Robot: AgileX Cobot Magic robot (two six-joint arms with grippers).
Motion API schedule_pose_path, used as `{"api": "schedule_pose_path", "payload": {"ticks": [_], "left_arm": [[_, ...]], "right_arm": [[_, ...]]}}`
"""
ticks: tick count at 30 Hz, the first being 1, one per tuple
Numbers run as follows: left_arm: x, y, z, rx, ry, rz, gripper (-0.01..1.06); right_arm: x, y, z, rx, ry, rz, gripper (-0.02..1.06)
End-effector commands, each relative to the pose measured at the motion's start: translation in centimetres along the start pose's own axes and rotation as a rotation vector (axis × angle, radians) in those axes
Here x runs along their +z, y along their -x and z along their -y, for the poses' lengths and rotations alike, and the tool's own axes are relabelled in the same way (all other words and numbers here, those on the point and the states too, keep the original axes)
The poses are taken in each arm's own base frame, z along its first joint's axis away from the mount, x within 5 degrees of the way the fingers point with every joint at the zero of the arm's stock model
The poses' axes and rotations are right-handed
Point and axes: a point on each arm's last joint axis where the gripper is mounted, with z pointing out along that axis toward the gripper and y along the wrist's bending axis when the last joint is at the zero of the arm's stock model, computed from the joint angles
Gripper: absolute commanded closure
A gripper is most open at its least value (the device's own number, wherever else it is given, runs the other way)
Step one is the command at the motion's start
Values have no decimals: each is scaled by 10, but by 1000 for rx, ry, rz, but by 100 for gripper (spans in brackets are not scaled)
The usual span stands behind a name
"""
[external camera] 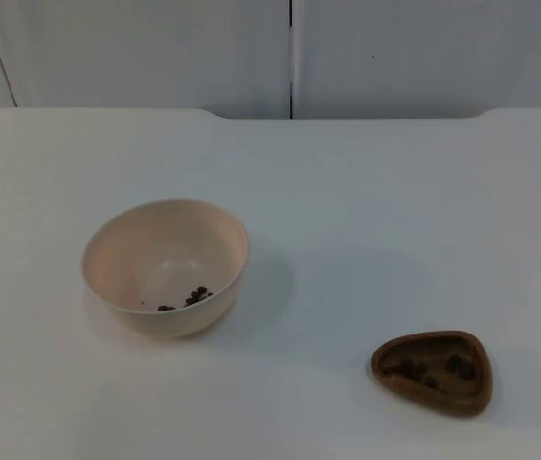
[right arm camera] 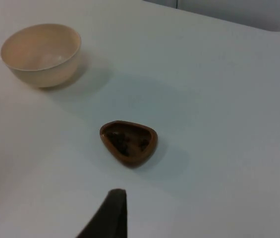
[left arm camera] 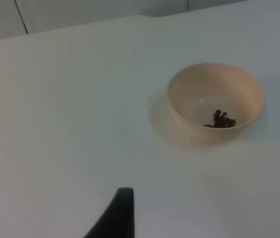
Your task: Pick up the bowl with the left hand and pour the coffee beans from the cup into the bowl with the right hand.
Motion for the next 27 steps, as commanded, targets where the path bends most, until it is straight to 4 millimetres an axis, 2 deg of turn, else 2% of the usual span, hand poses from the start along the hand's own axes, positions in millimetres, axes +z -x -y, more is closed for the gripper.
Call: {"api": "schedule_pose_path", "payload": {"ticks": [1,23,27], "left_arm": [[1,-2,0,-2,-3,-6,0],[1,-2,0,-2,-3,-6,0],[1,-2,0,-2,-3,-6,0]], "right_arm": [[0,0,0,1,-7,7,-1],[0,0,0,2,-8,7,-1],[0,0,0,34,-71,5,-1]]}}
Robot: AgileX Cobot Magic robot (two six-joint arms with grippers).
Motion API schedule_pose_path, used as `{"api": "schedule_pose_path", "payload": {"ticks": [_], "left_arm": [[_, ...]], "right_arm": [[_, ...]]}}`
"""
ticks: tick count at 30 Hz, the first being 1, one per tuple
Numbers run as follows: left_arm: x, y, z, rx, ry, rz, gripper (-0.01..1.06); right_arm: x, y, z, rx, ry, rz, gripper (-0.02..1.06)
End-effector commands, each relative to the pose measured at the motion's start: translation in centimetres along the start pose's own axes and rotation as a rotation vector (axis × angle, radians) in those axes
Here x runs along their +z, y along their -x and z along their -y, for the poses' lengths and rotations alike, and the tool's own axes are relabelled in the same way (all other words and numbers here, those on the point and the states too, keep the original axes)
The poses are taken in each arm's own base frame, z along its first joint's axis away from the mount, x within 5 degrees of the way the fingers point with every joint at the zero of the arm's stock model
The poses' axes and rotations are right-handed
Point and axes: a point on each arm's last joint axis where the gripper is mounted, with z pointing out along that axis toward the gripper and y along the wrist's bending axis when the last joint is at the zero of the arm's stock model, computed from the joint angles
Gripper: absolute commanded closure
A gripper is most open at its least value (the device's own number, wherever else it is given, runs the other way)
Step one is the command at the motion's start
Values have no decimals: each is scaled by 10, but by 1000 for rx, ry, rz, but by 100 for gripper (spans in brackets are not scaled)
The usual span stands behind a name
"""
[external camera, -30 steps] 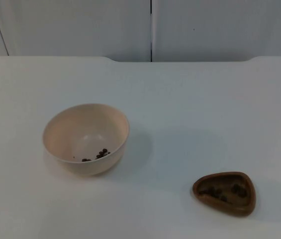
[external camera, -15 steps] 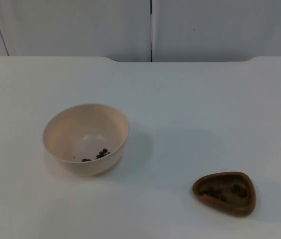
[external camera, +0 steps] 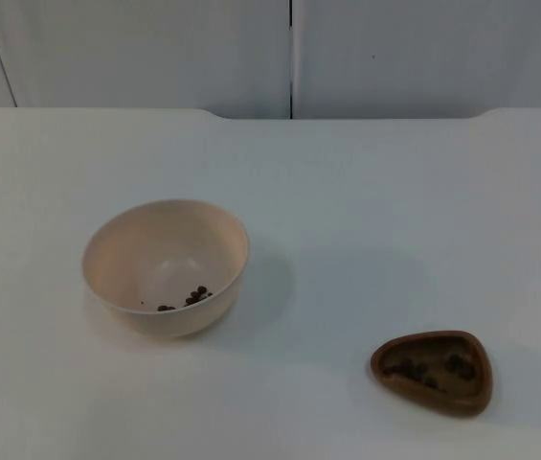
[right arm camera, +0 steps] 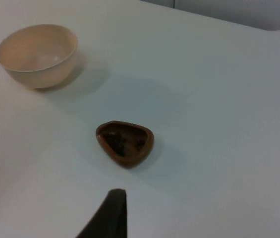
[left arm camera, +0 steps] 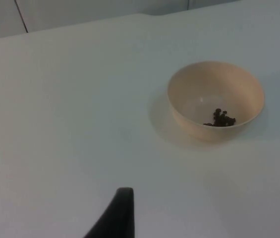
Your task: Pick up the bowl with the left hand and pour the coffee beans from the cup into the bowl with the right hand.
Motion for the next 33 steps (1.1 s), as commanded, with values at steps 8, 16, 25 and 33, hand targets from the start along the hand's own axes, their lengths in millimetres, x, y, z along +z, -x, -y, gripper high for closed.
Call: {"api": "schedule_pose_path", "payload": {"ticks": [8,16,25,33], "left_arm": [[1,-2,0,-2,-3,-2,0],[1,-2,0,-2,-3,-2,0],[1,-2,0,-2,-3,-2,0],[1,-2,0,-2,-3,-2,0]], "right_arm": [[-1,-1,-1,95,-188,2,-1],[-1,-1,-3,156,-307,-2,-1],[-2,-1,-3,175,-342,-3,-1],[-2,-1,-3,175,-342,-3,-1]]}}
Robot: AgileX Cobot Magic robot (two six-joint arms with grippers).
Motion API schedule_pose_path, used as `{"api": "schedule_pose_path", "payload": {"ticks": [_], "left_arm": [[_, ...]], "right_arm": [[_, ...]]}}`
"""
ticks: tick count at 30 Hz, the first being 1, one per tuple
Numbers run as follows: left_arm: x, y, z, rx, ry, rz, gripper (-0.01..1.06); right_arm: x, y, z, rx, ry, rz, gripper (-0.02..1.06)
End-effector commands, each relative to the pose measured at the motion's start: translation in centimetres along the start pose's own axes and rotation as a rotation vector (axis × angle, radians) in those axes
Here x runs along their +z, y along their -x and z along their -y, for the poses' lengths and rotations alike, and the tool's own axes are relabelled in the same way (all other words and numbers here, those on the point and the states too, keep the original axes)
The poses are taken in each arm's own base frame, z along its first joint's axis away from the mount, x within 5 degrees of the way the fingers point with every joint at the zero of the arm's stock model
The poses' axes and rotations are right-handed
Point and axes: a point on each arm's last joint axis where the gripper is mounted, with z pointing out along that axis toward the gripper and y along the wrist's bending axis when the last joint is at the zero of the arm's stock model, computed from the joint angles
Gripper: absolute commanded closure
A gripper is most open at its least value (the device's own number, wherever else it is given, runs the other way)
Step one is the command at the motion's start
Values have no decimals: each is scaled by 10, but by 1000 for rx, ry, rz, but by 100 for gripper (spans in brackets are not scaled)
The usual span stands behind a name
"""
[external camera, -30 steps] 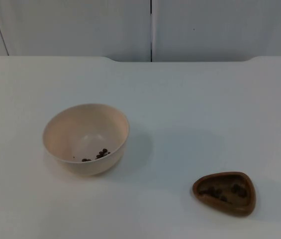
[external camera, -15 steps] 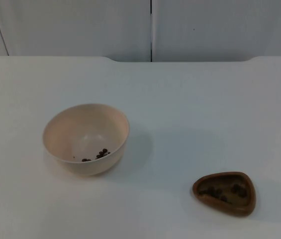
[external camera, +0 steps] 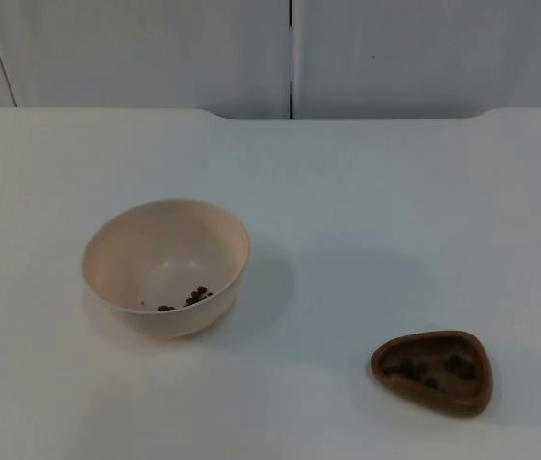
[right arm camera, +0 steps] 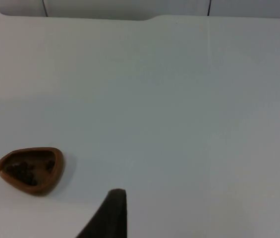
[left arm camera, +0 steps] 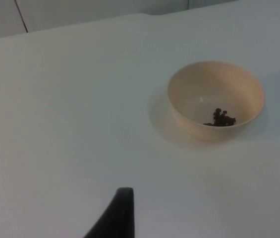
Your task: Pick up the bowl with the left hand and pour the coffee beans from the cup into the bowl with the right hand.
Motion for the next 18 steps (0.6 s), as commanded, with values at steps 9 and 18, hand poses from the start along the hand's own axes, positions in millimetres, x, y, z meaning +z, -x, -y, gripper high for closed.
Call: {"api": "schedule_pose_path", "payload": {"ticks": [9,18], "left_arm": [[1,-1,0,-33,63,-3,0],[1,-1,1,-82,154,-3,0]], "right_arm": [[0,0,0,3,-10,7,-1],[0,0,0,3,-10,7,-1]]}}
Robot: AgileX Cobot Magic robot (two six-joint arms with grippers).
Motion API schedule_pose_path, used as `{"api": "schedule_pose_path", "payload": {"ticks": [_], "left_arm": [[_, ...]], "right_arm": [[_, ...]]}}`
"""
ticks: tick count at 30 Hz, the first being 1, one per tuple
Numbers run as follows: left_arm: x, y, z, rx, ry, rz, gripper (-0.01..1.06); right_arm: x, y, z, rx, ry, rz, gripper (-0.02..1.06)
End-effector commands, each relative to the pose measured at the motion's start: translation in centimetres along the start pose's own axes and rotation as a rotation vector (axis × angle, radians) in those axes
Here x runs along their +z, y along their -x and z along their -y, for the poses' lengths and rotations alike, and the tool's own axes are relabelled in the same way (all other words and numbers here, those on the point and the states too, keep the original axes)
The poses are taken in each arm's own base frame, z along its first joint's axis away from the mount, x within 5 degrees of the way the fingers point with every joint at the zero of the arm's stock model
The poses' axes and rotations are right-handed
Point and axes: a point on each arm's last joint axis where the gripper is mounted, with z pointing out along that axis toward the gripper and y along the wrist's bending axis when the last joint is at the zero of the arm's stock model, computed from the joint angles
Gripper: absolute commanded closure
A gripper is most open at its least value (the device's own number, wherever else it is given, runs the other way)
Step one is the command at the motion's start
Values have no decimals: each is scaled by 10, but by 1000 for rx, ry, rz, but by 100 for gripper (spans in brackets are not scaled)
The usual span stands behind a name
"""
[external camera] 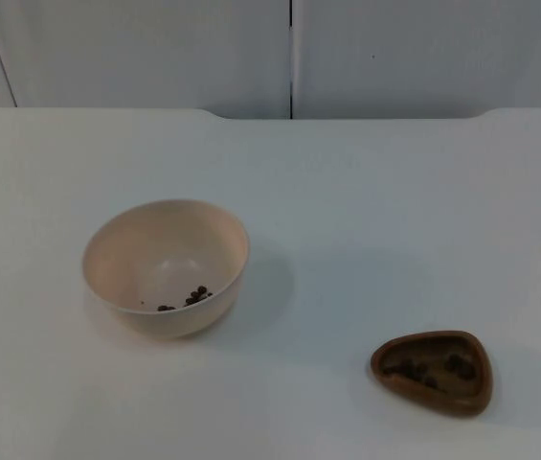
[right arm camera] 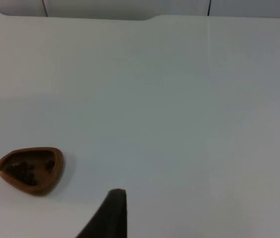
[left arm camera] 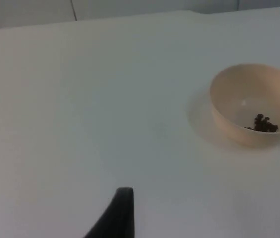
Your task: Pick up the bowl with the left hand and pour the coffee beans from the cup into the bowl with the right hand.
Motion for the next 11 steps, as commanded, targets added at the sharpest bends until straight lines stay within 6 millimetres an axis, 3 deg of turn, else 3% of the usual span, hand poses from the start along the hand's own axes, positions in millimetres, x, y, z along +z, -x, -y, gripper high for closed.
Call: {"api": "schedule_pose_path", "payload": {"ticks": [1,11], "left_arm": [[1,-1,0,-10,19,-1,0],[1,-1,1,-54,102,-1,0]], "right_arm": [[0,0,0,3,-10,7,-1],[0,0,0,3,-10,7,-1]]}}
